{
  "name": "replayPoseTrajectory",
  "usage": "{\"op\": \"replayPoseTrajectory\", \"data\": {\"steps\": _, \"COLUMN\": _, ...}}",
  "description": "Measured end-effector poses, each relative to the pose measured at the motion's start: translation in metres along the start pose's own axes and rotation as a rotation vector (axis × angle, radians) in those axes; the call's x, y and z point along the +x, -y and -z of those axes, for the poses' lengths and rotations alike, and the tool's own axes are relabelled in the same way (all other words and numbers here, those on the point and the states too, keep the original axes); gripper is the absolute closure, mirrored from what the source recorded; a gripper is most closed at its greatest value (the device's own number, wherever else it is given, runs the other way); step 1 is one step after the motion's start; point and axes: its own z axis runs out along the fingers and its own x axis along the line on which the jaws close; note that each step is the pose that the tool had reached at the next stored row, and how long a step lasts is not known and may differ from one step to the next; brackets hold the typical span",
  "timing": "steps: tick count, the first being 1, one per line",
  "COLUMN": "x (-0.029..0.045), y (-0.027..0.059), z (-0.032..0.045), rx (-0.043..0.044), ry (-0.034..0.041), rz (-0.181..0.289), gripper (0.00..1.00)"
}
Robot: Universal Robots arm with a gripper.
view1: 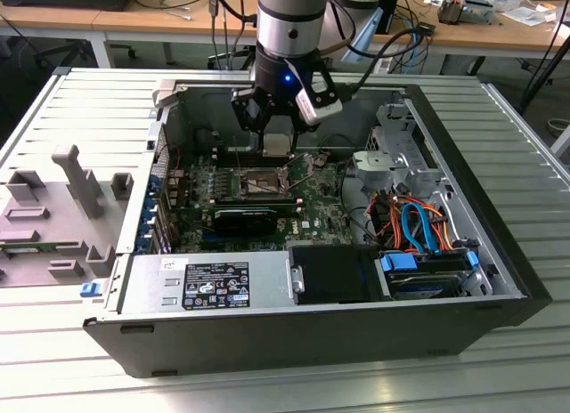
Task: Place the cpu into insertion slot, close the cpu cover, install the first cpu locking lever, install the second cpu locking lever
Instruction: 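Place the cpu into insertion slot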
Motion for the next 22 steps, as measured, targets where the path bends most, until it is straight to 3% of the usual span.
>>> {"op": "replayPoseTrajectory", "data": {"steps": 22, "x": -0.0002, "y": 0.0035, "z": -0.0087, "rx": 0.0001, "ry": -0.0002, "rz": 0.002, "gripper": 0.45}}
